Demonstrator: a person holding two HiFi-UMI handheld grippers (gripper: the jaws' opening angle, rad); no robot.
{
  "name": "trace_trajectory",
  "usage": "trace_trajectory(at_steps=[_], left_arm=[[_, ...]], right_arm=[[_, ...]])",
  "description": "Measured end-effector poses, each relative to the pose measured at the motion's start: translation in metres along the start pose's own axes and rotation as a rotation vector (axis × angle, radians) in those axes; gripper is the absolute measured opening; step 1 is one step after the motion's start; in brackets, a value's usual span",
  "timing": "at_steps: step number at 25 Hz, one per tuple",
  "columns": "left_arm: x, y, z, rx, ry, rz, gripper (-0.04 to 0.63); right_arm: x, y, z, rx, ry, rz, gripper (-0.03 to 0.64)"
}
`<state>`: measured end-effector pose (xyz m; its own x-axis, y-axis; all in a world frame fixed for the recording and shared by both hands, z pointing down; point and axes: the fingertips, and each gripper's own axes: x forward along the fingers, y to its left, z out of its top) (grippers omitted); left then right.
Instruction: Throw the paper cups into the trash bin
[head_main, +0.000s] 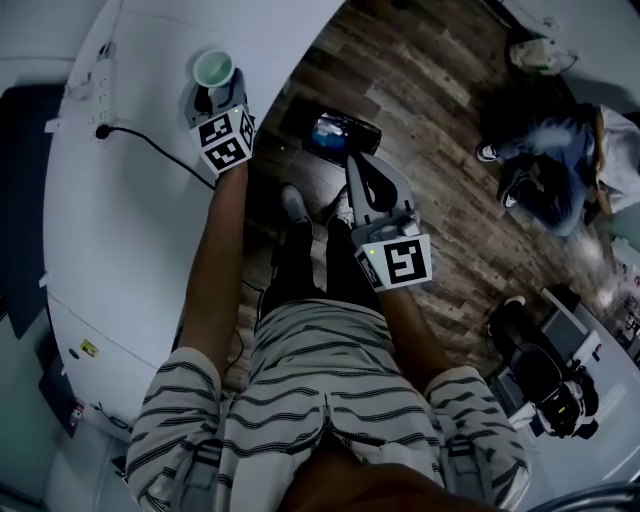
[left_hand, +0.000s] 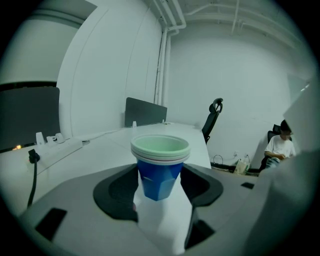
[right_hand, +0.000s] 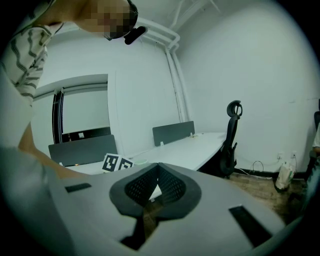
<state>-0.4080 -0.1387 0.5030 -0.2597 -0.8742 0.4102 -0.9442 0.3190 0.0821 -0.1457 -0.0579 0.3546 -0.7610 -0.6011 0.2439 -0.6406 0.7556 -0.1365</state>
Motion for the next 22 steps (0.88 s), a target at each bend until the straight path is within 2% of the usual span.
trace_trajectory(at_steps=[7,12,22], left_arm=[[-0.028,-0.019,0.024,0.007,-0.035,-0.013,0.282],[-0.045,-0.041,0.041,0.035,-0.061,-0.033,0.282],[-0.086,-0.088,0.064,0.043,-0.087,-0.08,0.281]], right_arm=[[-0.018,-0.01,0.01,0.013,-0.029,-0.027,0.009],[-0.033,-0.02,0.022,0.021,-0.064,-0.04,0.009],[-0.072,-0.038,0.036,0.019,-0.091,-0.065,0.009]])
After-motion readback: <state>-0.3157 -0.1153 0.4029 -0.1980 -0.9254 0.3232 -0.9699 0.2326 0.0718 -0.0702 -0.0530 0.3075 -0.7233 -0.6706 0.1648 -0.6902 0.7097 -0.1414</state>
